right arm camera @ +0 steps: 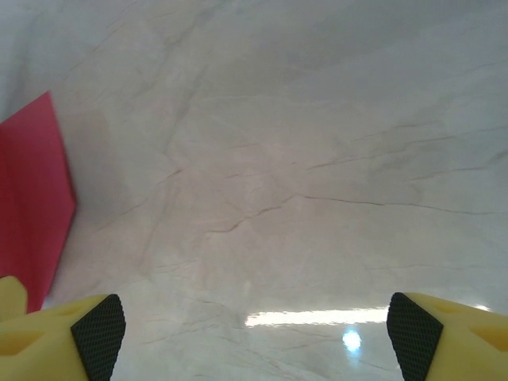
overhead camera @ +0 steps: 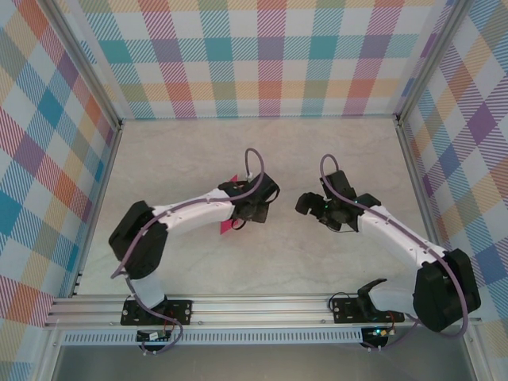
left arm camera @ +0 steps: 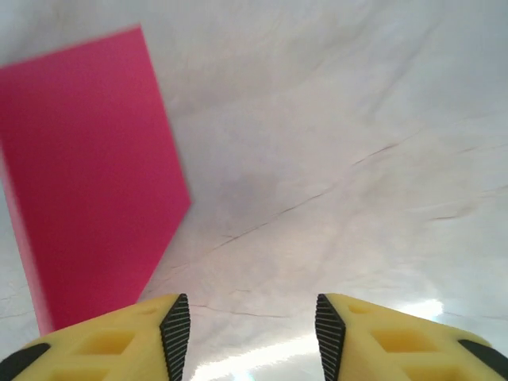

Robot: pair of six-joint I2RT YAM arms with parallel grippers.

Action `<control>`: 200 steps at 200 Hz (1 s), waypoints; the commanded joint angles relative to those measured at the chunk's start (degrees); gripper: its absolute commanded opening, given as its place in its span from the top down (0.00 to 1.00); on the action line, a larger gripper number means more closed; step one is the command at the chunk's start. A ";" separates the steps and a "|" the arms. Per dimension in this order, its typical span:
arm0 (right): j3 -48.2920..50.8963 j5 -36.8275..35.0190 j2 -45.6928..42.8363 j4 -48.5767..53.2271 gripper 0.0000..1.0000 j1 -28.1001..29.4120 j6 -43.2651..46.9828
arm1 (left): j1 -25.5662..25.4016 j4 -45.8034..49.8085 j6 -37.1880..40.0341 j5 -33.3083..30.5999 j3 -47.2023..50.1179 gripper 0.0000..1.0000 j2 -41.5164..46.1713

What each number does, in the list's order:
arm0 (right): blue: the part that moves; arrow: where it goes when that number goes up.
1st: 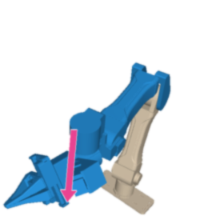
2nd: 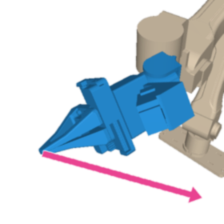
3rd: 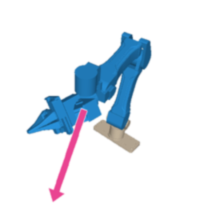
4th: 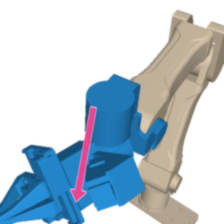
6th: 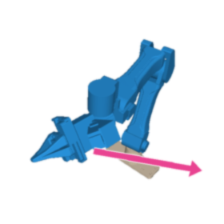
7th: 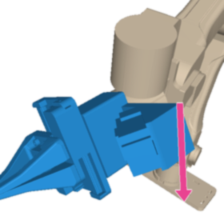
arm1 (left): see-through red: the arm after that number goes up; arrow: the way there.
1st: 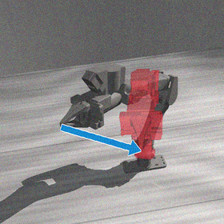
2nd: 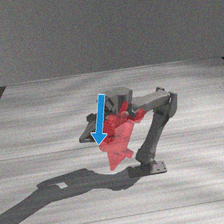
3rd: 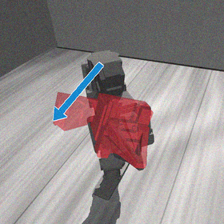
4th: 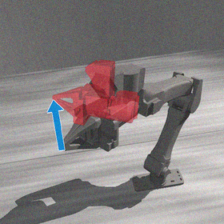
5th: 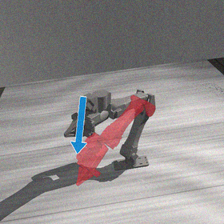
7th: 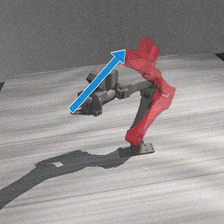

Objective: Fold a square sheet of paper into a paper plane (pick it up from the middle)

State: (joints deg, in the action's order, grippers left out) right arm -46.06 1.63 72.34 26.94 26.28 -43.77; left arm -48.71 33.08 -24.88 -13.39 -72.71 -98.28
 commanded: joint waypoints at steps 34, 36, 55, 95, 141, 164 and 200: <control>-2.99 21.76 11.95 -17.96 0.12 3.23 0.58 | 9.97 -6.78 -3.76 12.23 10.27 0.41 13.64; -3.33 21.97 12.48 -18.21 0.12 3.66 0.47 | 10.46 -7.10 -4.03 12.55 10.56 0.41 13.97; -5.67 23.30 17.05 -19.84 0.12 6.74 -0.62 | 15.45 -10.00 -6.84 16.19 15.76 0.38 16.66; -9.89 26.29 24.63 -24.45 0.15 12.24 -3.24 | 23.31 -14.30 -11.28 20.85 24.33 0.38 20.09; -13.74 26.93 30.26 -25.11 0.26 15.89 -5.07 | 27.03 -14.62 -12.73 20.96 27.94 0.37 22.49; -15.24 25.93 32.84 -26.38 0.41 16.42 -6.12 | 27.61 -14.62 -12.98 21.07 28.66 0.33 23.04; -17.60 22.55 35.07 -25.35 0.75 16.45 -5.87 | 27.97 -15.12 -13.07 20.59 29.06 0.23 23.61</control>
State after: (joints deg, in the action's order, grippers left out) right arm -61.56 26.30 106.50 2.17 42.50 -49.36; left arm -21.58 19.25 -37.32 6.61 -45.01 -76.38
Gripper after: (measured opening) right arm 0.329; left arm 0.741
